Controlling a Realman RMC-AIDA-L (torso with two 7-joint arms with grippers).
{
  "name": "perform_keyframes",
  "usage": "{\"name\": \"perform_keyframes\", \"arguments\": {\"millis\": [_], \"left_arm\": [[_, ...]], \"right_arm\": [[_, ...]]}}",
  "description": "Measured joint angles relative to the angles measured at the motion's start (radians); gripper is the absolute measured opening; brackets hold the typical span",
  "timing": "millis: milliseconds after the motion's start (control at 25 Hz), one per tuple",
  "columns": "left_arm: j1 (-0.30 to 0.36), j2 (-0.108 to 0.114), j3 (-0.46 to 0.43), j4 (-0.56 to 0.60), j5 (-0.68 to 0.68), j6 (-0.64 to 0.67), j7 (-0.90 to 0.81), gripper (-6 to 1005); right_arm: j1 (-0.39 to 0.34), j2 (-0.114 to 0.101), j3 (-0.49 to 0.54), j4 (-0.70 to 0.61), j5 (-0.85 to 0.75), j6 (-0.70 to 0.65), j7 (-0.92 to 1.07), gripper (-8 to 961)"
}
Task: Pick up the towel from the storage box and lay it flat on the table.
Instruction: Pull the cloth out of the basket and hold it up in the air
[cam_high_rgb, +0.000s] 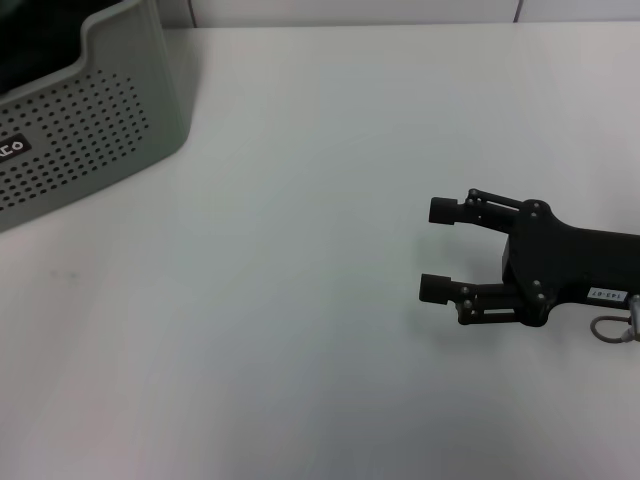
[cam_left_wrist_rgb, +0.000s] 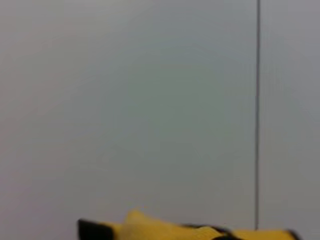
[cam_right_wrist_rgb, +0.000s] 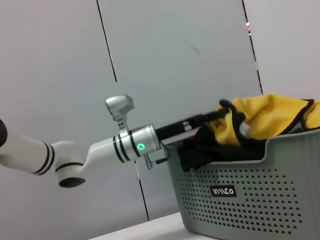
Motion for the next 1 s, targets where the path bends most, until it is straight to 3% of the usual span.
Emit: {"name": "perform_keyframes", "arguments": {"millis": [240, 440, 560, 720, 840, 1000], "left_arm": [[0.01, 0.031, 0.0, -0.074, -0.104, 0.35, -0.059, 224], [0.002, 0.017, 0.005, -0.084, -0.195, 0.625, -0.143, 182], [-0.003, 0.001, 0.051, -0.088, -0.26, 0.697, -0.185, 168], [-0.002, -0.005, 0.206, -0.14, -0.36, 0.708, -0.195, 150], [-0.007, -0.007, 0.322, -0.198, -0.41, 0.709, -0.172, 137], [-0.02, -0.008, 0.381, -0.297, -0.433, 0.708, -0.088, 111]], "right_arm": [[-0.001, 0.0, 0.0, 0.0, 0.0, 0.0, -0.001, 875], [-0.001, 0.0, -0.003, 0.001, 0.027, -0.001, -0.036, 874], [-0.001, 0.003, -0.012, 0.003, 0.075, -0.021, -0.067, 873], [0.014, 0.006, -0.073, 0.013, 0.182, -0.085, -0.133, 872], [0.035, 0.006, -0.17, 0.006, 0.29, -0.098, -0.193, 871], [0.084, 0.006, -0.304, 0.002, 0.413, -0.059, -0.289, 870]]}}
